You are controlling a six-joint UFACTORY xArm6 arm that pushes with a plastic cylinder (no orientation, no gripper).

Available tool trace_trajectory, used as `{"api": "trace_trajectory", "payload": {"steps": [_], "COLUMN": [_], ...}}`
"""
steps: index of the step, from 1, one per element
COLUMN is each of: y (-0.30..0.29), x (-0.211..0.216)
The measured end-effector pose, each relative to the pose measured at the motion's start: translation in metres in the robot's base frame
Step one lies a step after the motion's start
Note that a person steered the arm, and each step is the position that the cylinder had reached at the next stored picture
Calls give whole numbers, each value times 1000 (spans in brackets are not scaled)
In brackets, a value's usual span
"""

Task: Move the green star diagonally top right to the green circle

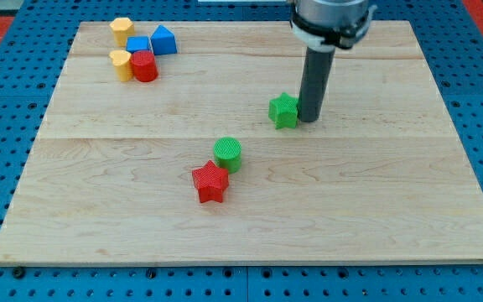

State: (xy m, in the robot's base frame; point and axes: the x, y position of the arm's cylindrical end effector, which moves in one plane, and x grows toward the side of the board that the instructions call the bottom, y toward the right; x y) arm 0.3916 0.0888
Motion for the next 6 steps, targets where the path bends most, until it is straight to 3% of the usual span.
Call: {"api": "trace_trajectory", "payload": {"steps": [1,2,3,4,6], "y": [3,41,-21,-51,-28], "x": [-3,30,31,21,-44]}}
